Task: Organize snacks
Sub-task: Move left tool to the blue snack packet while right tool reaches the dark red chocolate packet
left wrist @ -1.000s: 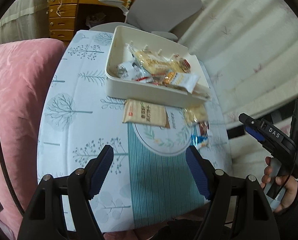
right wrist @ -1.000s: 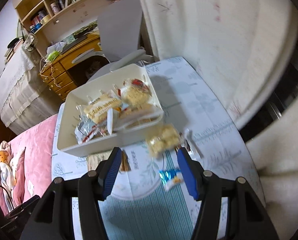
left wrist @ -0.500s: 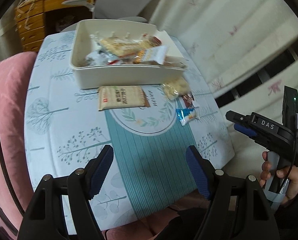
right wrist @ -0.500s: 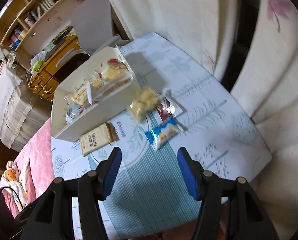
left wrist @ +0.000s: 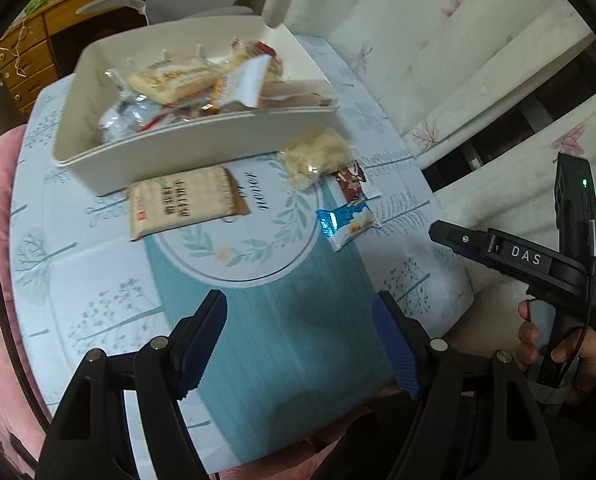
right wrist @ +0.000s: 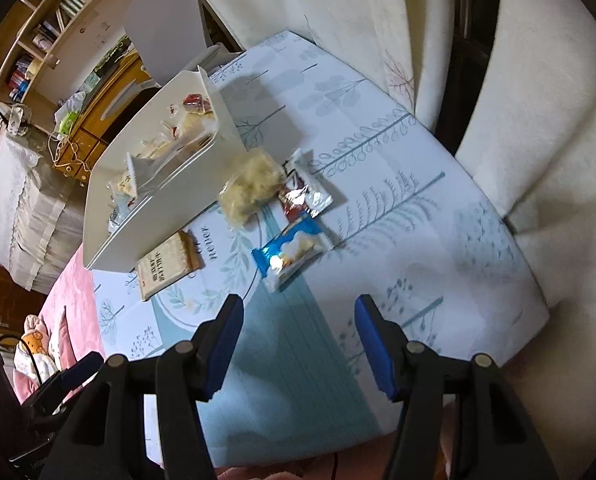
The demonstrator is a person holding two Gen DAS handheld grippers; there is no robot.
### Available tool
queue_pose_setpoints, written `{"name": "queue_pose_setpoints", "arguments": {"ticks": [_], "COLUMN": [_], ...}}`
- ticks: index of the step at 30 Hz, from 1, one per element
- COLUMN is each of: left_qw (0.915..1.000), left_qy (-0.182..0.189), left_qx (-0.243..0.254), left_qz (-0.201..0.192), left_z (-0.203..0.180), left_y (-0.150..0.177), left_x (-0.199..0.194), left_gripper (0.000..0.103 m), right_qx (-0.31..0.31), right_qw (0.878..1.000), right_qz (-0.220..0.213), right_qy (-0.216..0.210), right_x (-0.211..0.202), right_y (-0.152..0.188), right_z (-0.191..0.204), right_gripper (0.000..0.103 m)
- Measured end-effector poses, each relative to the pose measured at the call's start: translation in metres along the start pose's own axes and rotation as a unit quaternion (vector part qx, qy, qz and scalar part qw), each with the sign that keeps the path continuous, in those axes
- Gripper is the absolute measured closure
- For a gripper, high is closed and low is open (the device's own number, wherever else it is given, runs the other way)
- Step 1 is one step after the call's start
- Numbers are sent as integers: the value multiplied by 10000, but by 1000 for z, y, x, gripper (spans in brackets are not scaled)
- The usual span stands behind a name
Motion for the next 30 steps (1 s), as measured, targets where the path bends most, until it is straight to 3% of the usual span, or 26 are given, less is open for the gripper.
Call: {"name": "queue_pose_setpoints", "arguments": {"ticks": [12, 30], "left_qw": [9963, 9838], "left_qy": [-261, -691], "left_qx": [-687, -1568], "left_qz": [452, 524], "left_z": [-42, -79], "left_y": [-15, -49], "left_x": [74, 165], "left_gripper": [29, 29], "right_qx": [-1144, -2627], "right_qw": [9918, 9574], "right_qz": [527, 900], "right_qy": [-210, -797], "right_x": [46, 108], "right_y": [-57, -93], "right_z": [-28, -21], "right_gripper": [45, 45]}}
Point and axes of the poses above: each gripper's, at about its wrist camera, not at the fingertips, and x roughly the way its jaws point, z to its left, y to its underside, the point moved 2 cm from there along x, roughly the way its jaws point, and after that the axes turned 4 degrees about -x, right-handed, at the moved point
